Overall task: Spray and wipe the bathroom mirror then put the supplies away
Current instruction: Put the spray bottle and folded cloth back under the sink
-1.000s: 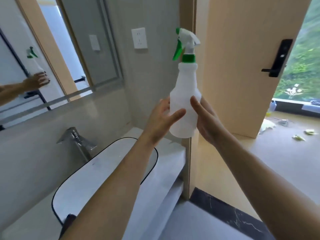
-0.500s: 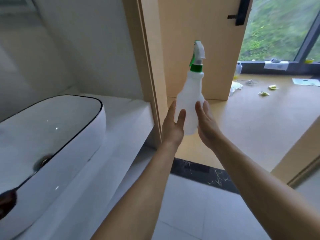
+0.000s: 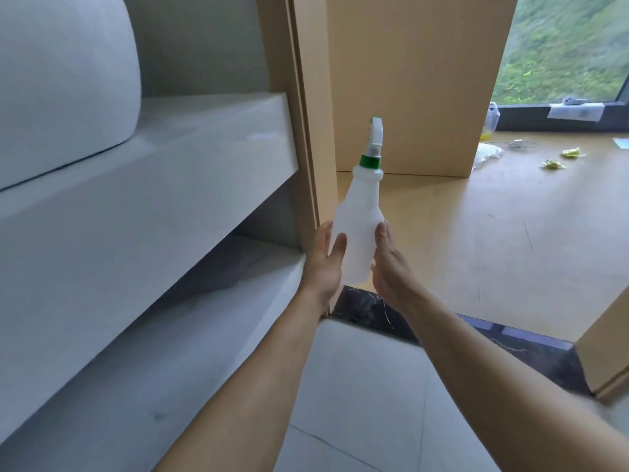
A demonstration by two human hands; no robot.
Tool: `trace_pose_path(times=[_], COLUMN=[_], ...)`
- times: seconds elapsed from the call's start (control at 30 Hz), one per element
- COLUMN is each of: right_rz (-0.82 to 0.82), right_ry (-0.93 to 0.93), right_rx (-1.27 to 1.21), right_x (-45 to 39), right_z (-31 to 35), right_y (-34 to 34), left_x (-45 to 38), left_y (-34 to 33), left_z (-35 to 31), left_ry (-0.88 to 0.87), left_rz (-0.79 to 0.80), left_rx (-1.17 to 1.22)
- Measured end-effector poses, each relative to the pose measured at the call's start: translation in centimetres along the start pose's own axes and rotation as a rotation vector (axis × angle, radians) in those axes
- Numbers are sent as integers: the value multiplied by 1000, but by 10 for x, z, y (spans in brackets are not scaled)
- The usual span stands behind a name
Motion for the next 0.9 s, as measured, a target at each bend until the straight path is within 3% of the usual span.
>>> trace_pose_path(times=[0.13, 0.27, 0.43, 0.9], right_rz=[-10, 112, 213, 330], right_ry=[-113, -261, -359, -493], right_rx=[18, -21, -122, -342], right_x=[-4, -3, 2, -4], right_z=[-68, -122, -153, -192], right_y=[-13, -45, -95, -216], left_x=[8, 17, 22, 61], left_y=[27, 66, 123, 226], left_z=[52, 85, 98, 99], left_ry=[71, 134, 162, 174], left_rz=[-64, -155, -217, -483], left_rx=[-66, -161, -427, -738])
Point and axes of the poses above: each hand's wrist, its own x-axis away from the middle knuckle, its own y-axis out of the back of the hand, z = x × y, the point moved 10 cm from there along -x, towards the middle knuckle, and after that the axes turned 1 degree about x, right-handed, at the moved point
